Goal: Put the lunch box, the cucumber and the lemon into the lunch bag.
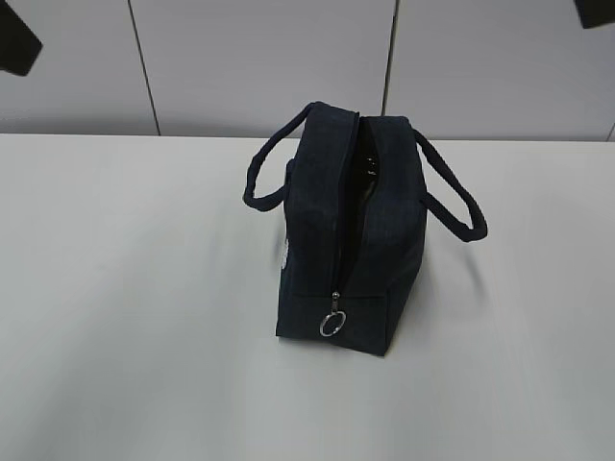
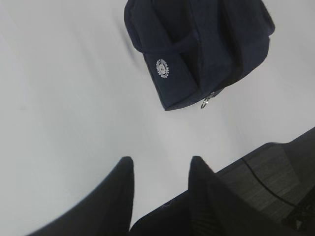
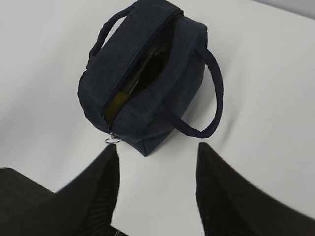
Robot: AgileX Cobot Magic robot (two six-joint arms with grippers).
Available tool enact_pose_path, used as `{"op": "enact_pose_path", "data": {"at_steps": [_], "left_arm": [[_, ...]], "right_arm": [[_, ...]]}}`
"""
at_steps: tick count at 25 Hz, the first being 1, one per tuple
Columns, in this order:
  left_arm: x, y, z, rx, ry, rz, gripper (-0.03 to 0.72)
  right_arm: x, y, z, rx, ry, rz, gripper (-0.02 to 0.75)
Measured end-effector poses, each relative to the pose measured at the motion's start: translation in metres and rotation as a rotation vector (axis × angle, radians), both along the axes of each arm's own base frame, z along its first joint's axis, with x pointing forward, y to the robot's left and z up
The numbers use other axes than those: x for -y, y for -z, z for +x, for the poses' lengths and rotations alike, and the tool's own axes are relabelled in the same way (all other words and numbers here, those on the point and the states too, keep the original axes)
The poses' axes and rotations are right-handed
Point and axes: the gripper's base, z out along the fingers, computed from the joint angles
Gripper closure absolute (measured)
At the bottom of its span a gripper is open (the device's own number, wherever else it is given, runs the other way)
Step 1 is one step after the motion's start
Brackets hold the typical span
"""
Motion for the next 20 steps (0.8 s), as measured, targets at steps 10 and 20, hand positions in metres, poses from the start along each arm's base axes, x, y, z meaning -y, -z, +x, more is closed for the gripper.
{"op": "enact_pose_path", "data": {"at_steps": [10, 20], "left_arm": [[-0.016, -0.001, -0.074, 0.050, 0.047, -0.042, 0.468], [-0.046, 0.012, -0.136, 0.122, 0.038, -0.084, 0.471]], "right_arm": [[0.019, 0.031, -0.044, 0.037, -0.004, -0.024, 0.356], [0.007, 0.080, -0.034, 0.035, -0.101, 0.009, 0.356]]}}
